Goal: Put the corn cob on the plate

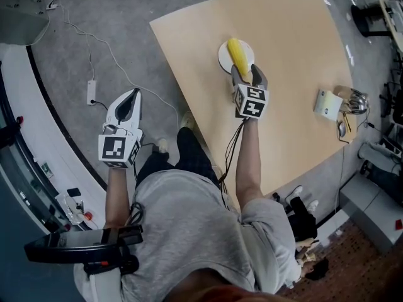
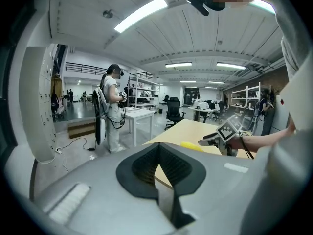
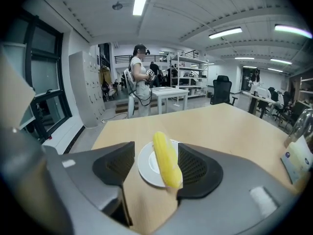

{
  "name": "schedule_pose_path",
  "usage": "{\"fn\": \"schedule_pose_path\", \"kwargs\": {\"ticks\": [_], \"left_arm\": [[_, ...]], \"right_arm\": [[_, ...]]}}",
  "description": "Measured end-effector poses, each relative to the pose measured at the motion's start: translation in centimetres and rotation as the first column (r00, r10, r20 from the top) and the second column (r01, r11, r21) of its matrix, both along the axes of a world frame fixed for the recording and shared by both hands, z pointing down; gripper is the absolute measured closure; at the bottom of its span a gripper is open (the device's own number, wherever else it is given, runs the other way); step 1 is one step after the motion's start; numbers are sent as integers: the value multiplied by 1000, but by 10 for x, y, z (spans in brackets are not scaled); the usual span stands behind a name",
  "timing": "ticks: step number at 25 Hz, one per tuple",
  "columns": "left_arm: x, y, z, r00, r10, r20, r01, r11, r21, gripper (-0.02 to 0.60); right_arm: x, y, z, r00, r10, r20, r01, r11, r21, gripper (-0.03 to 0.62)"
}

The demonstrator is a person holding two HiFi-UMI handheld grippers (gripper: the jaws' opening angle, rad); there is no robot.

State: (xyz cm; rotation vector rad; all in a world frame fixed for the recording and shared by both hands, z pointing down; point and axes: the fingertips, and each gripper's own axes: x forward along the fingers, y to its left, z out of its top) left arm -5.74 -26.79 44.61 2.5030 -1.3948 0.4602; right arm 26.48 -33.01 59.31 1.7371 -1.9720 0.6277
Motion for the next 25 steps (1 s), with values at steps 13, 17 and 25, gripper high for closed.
{"fn": "schedule_pose_path", "kwargs": {"ticks": [13, 17, 25], "left_arm": [[-12, 33, -21, 997, 76, -25, -74, 995, 65, 561], [-14, 42, -27, 995, 97, -36, -94, 992, 83, 561], [-22, 63, -34, 988, 147, -52, -141, 984, 110, 561]], "right_arm": [[-11, 59, -59, 995, 83, 47, -88, 987, 132, 330], [-17, 79, -73, 992, 104, 69, -114, 981, 160, 349], [-30, 125, -112, 986, 145, 87, -162, 957, 242, 409]]}}
